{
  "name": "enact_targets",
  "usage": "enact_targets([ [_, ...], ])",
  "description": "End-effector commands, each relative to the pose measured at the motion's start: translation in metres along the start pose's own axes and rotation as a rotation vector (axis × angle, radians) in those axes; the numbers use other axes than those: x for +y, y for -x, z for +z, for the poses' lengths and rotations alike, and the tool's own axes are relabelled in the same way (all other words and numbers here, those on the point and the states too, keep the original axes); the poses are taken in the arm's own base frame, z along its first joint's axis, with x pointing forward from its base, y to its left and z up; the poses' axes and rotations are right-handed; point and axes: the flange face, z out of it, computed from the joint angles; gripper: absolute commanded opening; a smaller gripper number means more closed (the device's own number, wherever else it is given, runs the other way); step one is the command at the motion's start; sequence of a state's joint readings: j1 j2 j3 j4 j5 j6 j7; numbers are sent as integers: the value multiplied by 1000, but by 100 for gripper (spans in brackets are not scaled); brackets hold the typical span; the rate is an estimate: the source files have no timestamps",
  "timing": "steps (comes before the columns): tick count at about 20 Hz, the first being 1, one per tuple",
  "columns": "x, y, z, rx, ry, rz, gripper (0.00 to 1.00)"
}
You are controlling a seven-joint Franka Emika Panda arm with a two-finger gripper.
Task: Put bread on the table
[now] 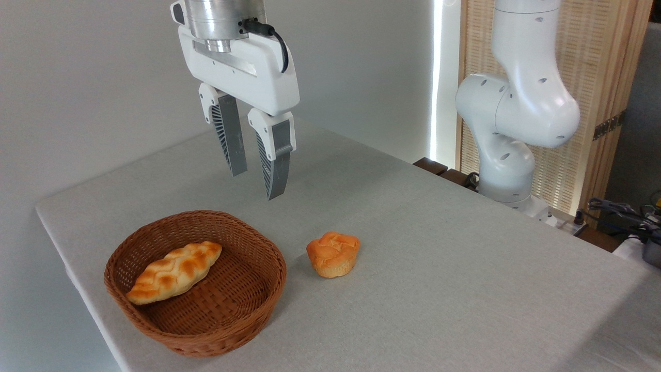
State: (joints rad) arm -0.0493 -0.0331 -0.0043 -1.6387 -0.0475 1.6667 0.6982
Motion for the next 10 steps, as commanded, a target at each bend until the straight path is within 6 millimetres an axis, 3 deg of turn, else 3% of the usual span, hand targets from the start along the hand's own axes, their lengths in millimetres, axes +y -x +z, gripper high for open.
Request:
enact_targets([
  [1,-2,1,-3,-3,21,4,100],
  [10,-1,-2,-1,6,35,0,100],
])
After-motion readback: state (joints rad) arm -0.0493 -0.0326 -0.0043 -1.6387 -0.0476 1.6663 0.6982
